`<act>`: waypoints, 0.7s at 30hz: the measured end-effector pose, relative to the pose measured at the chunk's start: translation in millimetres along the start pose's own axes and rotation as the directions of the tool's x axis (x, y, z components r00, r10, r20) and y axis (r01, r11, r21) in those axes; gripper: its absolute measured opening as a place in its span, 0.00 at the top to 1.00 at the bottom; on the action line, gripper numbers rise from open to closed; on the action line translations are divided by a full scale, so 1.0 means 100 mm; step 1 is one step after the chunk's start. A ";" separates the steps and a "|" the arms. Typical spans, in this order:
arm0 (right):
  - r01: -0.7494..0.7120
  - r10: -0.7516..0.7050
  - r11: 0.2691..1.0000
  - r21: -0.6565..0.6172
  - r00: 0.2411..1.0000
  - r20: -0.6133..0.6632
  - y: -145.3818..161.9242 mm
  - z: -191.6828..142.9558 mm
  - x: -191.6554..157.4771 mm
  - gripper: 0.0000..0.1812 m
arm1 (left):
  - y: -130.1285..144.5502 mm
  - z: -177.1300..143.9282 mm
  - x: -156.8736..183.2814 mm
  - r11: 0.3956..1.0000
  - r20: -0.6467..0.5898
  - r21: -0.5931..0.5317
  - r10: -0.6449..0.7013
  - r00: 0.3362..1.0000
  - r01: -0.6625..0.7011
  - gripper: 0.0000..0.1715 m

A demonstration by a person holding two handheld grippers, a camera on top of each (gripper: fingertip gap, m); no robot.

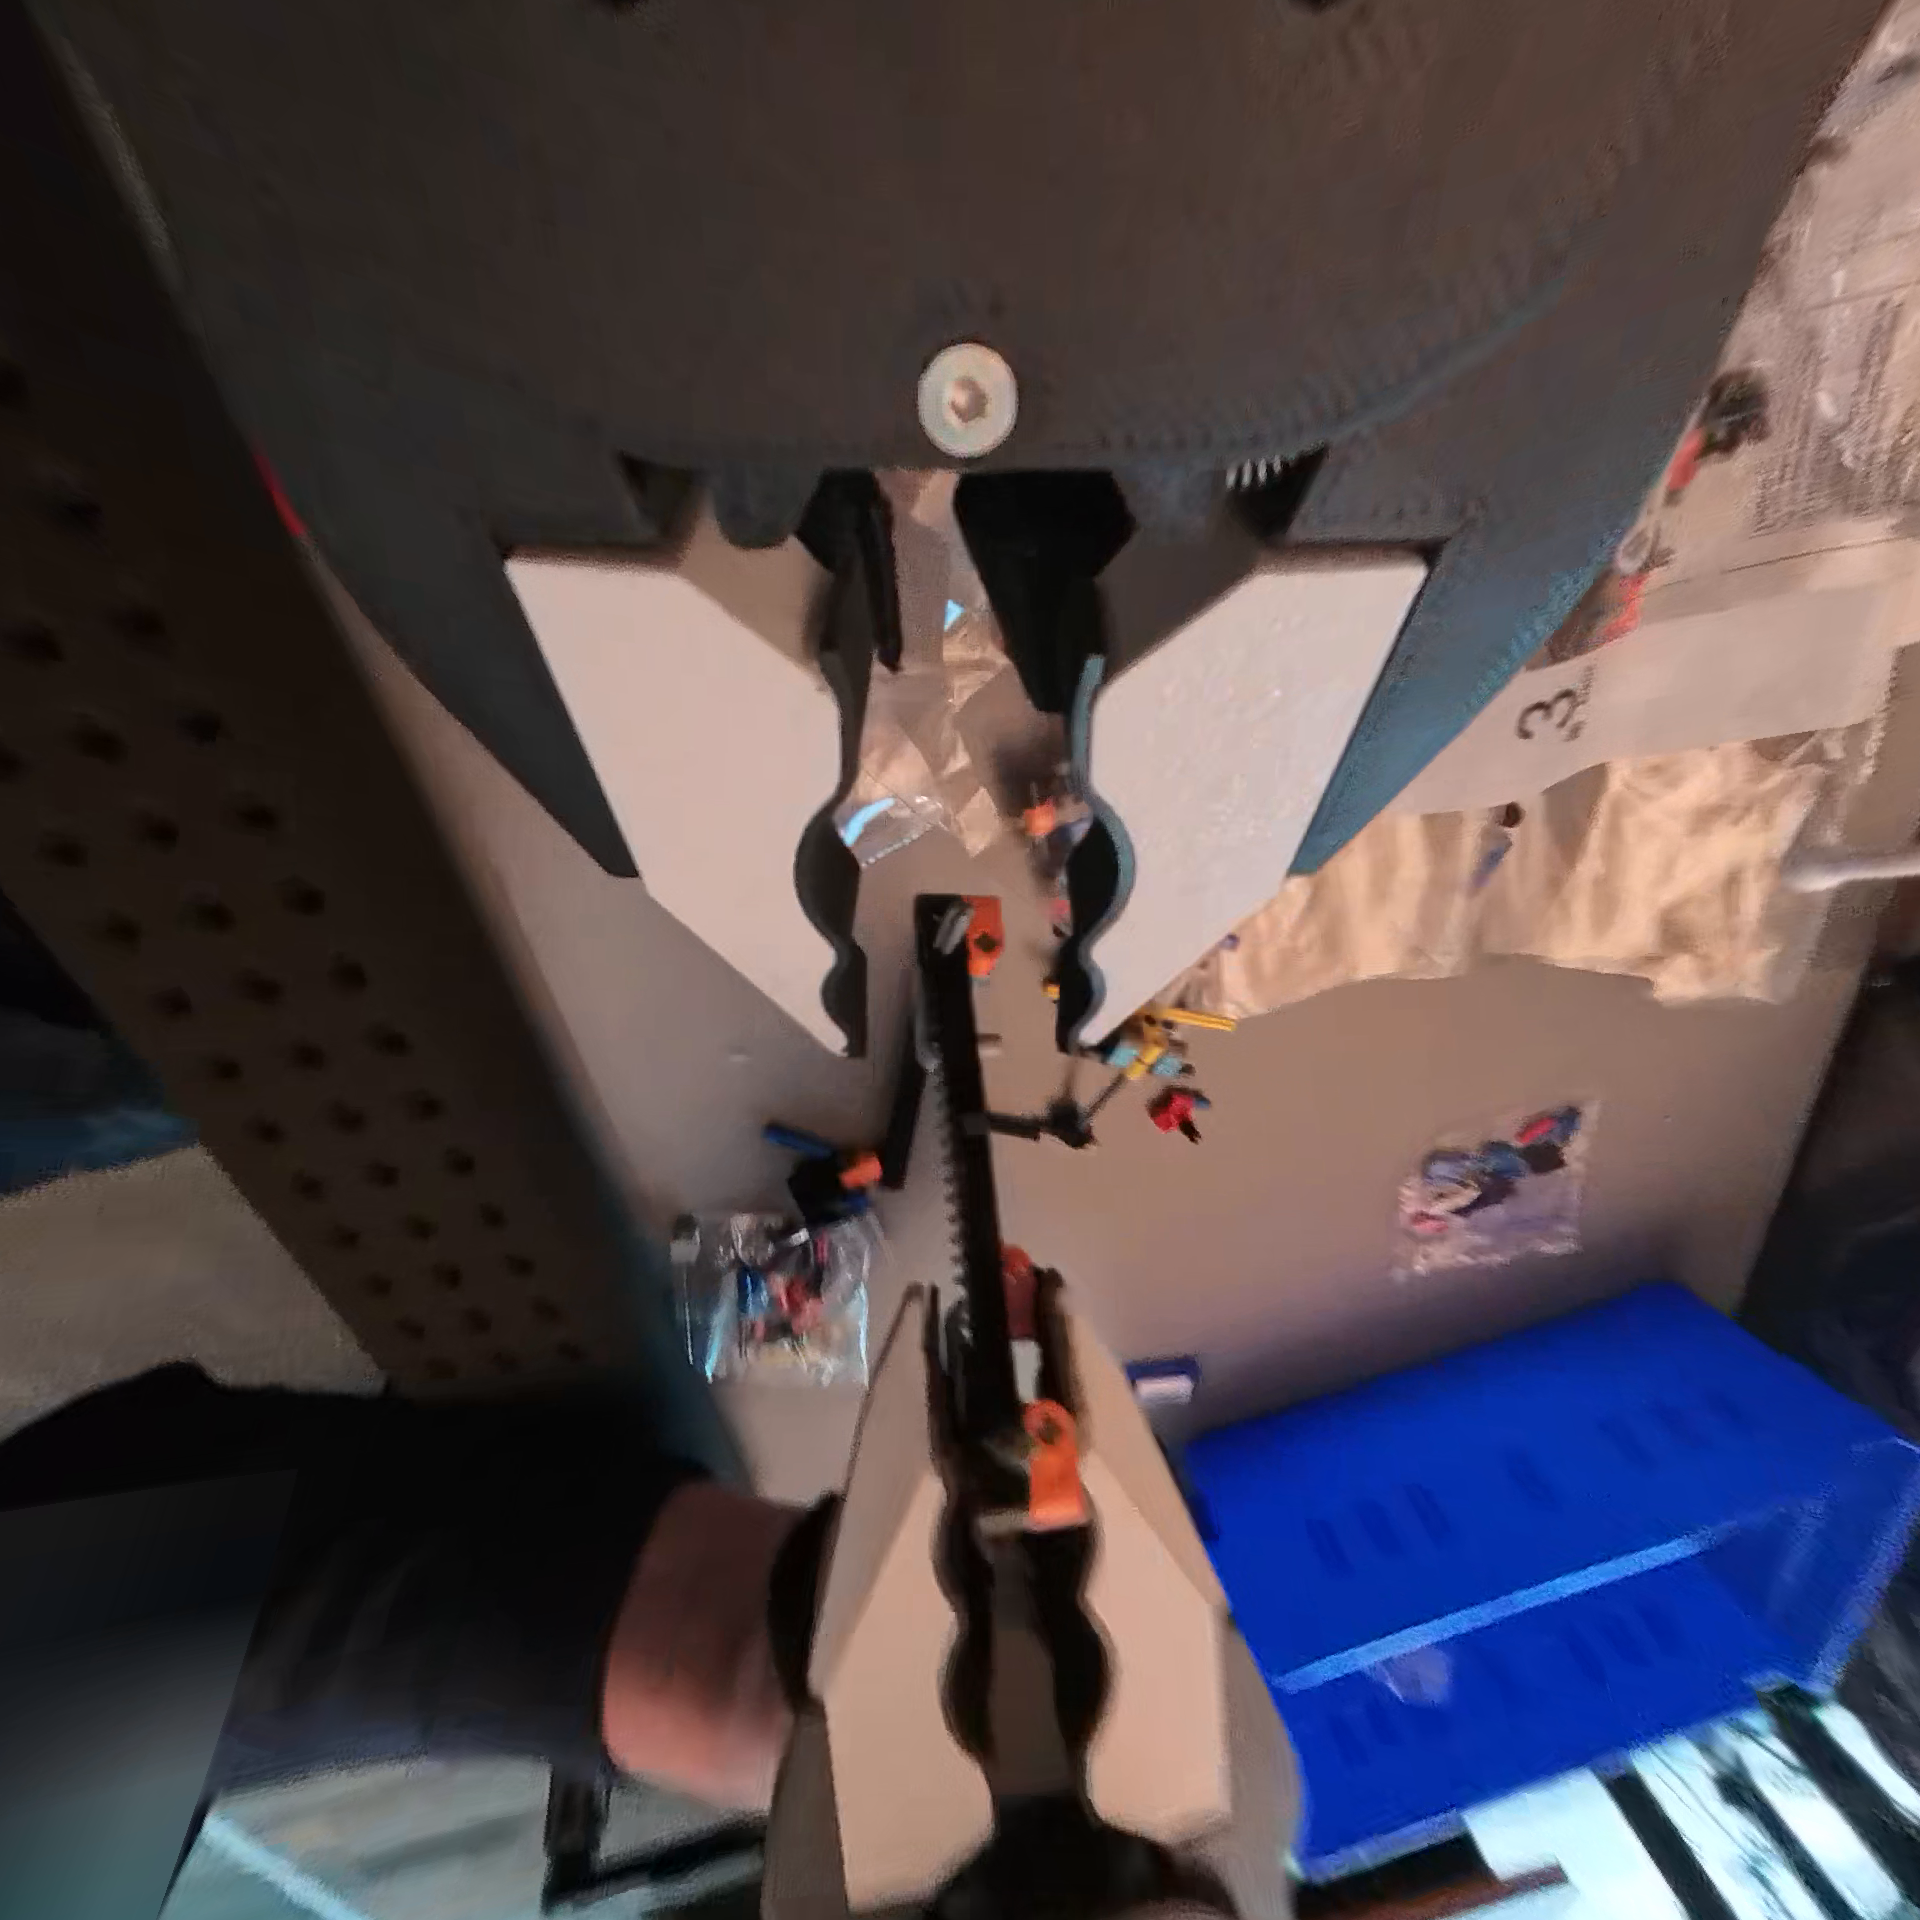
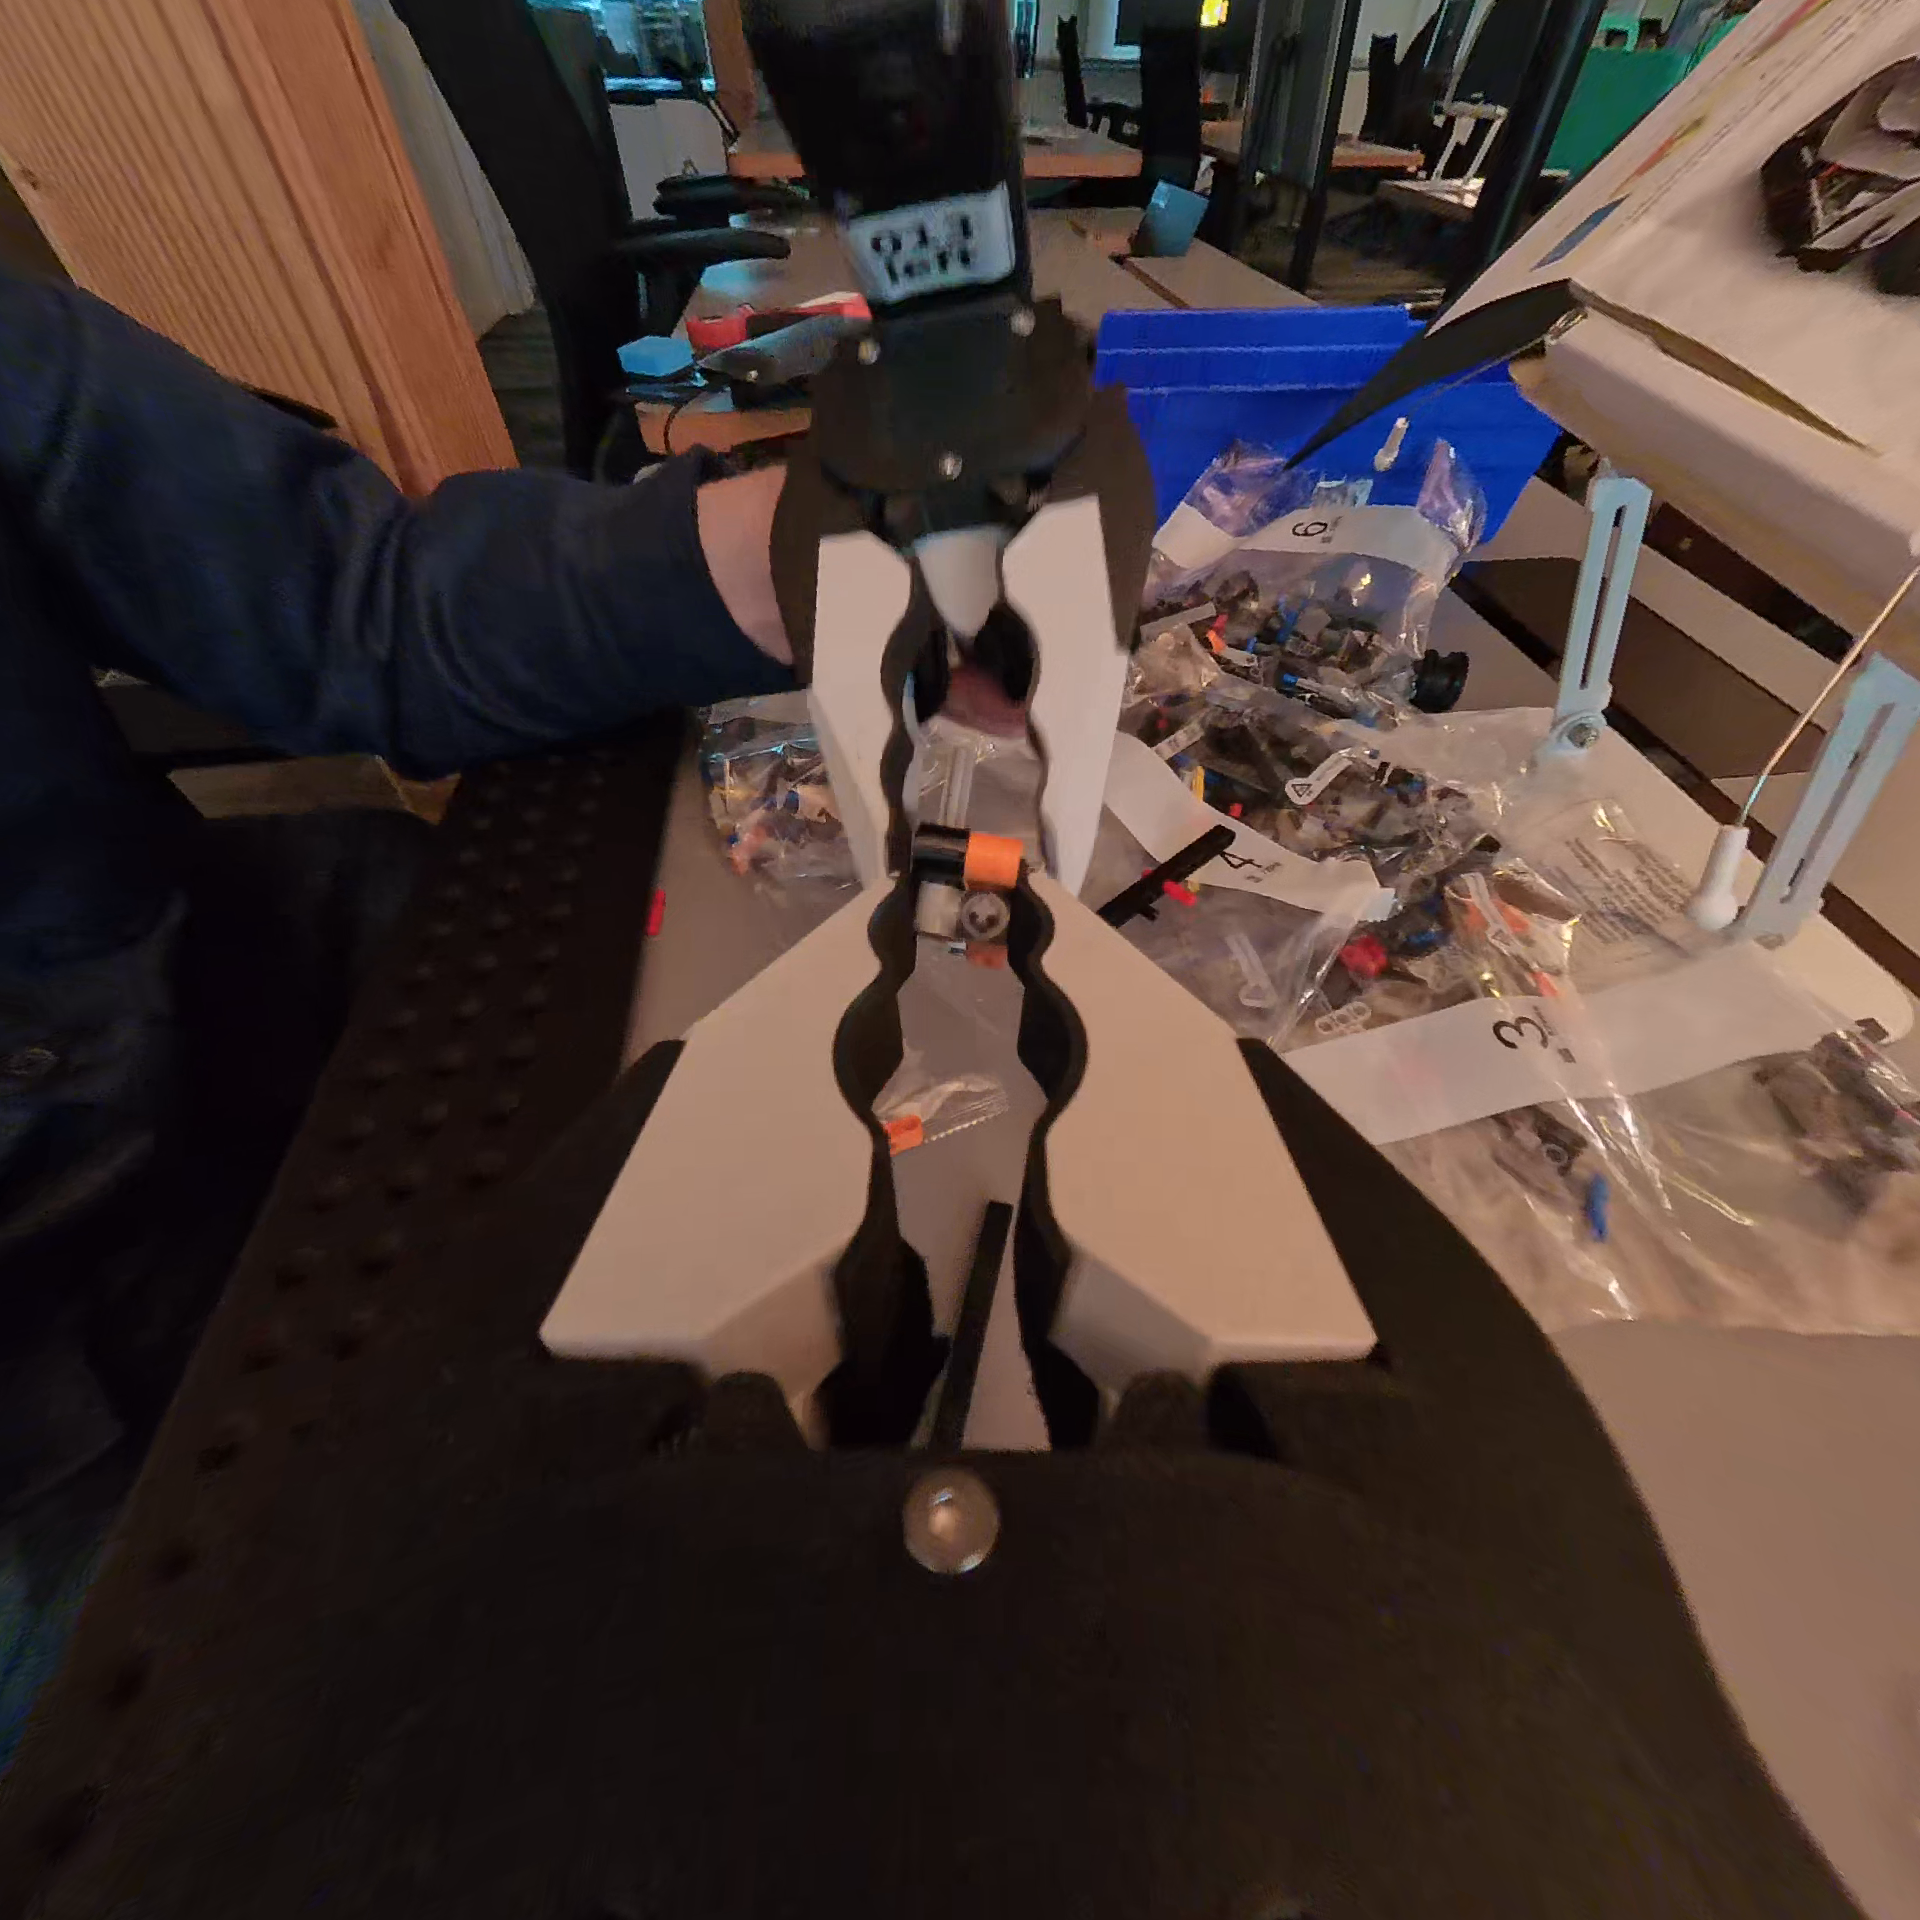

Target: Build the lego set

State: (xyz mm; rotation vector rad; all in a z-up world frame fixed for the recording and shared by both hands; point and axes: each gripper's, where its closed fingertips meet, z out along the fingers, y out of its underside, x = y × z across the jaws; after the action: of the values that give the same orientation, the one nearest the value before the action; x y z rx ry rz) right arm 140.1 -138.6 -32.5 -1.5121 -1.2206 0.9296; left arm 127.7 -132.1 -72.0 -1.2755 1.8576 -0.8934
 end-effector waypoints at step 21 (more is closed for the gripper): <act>0.195 -0.252 0.926 -0.324 0.957 -0.145 0.37 0.10 0.11 0.92 | 0.22 -0.08 0.04 0.990 -0.006 -0.138 0.004 1.000 -0.005 0.92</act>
State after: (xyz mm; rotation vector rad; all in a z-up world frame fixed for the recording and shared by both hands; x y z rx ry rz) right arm 142.5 -128.1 -70.5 -1.6158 -1.4135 0.4507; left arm 109.5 -128.3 -86.5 -1.3519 1.9540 -0.7780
